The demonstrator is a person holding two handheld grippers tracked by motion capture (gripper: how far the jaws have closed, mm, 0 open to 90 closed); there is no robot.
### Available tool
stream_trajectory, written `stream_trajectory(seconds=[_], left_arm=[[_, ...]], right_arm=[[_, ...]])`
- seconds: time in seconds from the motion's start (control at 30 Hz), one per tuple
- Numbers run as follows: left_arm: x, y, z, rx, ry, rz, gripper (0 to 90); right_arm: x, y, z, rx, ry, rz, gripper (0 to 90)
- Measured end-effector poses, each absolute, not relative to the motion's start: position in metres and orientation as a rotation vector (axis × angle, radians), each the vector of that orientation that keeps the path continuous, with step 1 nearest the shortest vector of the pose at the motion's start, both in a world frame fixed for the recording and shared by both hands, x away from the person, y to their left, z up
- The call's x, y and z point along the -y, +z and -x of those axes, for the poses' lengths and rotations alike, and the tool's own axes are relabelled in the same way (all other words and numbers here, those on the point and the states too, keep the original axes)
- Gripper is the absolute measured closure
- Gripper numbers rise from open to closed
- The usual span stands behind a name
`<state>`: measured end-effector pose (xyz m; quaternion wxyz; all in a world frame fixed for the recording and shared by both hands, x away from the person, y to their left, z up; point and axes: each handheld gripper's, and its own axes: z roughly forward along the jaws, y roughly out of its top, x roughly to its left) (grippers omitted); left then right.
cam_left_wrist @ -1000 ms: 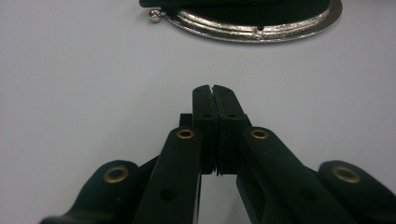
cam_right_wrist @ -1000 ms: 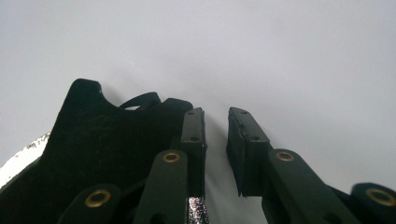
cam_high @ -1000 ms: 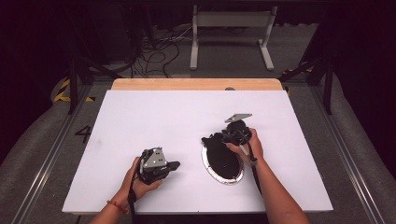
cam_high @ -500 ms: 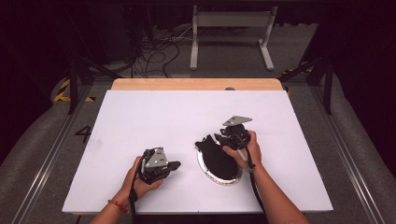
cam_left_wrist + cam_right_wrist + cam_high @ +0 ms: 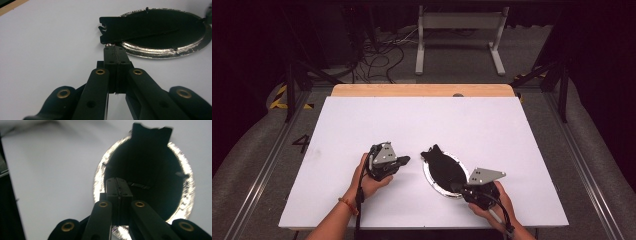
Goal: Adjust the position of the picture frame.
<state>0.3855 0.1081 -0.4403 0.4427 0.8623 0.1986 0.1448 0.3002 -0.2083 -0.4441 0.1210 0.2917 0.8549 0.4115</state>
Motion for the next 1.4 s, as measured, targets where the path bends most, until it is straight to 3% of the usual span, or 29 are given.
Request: stream_trajectory(seconds=[0.5, 0.67, 1.1, 1.23, 1.4], left_arm=[[-0.076, -0.441, -0.427, -0.543, 0.352, -2.126, 89.3], [-0.063, -0.452, -0.441, -0.574, 0.278, -2.165, 87.0], [-0.045, -0.455, -0.447, -0.574, 0.354, -2.221, 82.3], [-0.040, -0.456, -0.453, -0.583, 0.316, -2.239, 81.7], [-0.033, -0.456, -0.454, -0.544, 0.305, -2.296, 89.9]], right_arm=[[0.213, -0.464, -0.275, -2.516, 1.161, -0.826, 90.0], [0.213, -0.464, -0.274, -2.474, 1.126, -0.853, 90.0], [0.211, -0.463, -0.273, -2.460, 1.108, -0.863, 90.0], [0.212, -0.464, -0.274, -2.460, 1.119, -0.875, 90.0], [0.212, -0.464, -0.274, -2.460, 1.115, -0.870, 90.0]])
